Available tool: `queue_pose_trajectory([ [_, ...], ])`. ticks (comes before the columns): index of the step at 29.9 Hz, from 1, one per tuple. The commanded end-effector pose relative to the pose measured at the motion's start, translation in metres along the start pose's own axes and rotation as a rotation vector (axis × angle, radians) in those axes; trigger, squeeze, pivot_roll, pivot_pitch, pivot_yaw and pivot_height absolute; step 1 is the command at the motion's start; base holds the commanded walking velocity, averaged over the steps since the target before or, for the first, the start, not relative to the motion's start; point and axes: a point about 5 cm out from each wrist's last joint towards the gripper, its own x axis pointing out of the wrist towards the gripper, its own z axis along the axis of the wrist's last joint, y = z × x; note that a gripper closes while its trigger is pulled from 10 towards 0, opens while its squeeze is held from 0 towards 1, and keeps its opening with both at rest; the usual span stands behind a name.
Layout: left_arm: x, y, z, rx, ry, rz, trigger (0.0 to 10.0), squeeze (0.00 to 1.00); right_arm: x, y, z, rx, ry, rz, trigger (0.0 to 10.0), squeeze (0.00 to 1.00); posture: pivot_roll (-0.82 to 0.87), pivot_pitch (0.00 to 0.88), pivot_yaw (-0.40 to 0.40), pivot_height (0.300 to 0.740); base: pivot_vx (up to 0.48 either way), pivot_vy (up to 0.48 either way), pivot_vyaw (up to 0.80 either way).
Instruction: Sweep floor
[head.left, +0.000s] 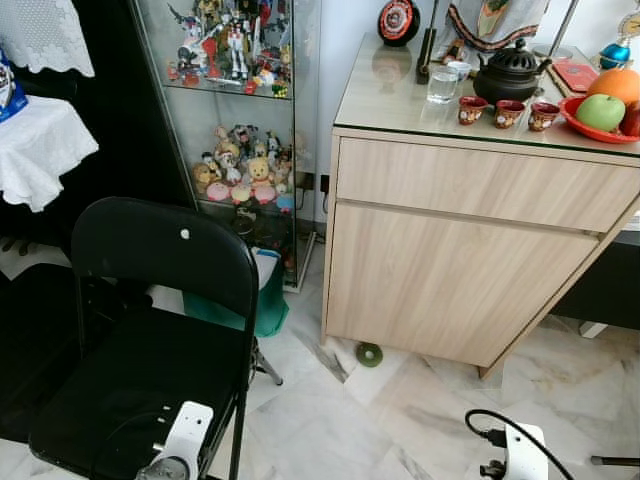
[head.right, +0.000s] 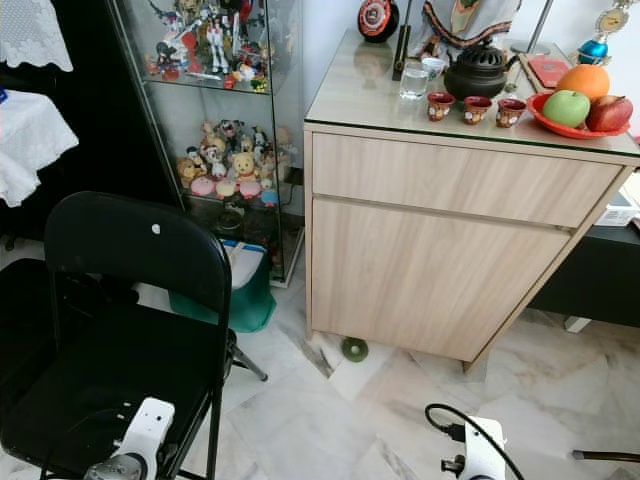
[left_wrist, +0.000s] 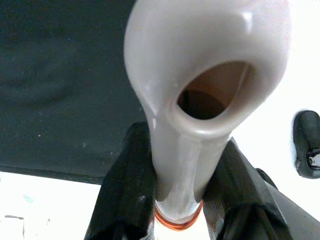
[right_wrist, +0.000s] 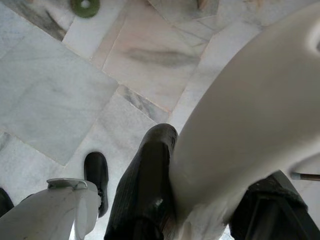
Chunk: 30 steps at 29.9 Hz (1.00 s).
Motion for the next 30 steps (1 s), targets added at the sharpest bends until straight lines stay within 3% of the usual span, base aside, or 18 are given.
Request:
queue_pose_trajectory([
  [1, -0.0086, 0.012, -0.033, -0.303, 0.051, 0.066, 10.0, 0.0, -0.0039, 0.088, 0.018, 0.045, -0.058, 0.281, 10.0, 0.0, -0.01, 0.021, -0.106, 0.74, 0.0, 0.0, 0.0],
  [30, -0.0116, 0.0169, -0.0415, -0.3, 0.07, 0.072, 10.0, 0.0, -0.0039, 0.0864, 0.0159, 0.036, -0.056, 0.275, 10.0, 0.0, -0.01, 0.007, -0.106, 0.74, 0.0, 0.0, 0.0],
])
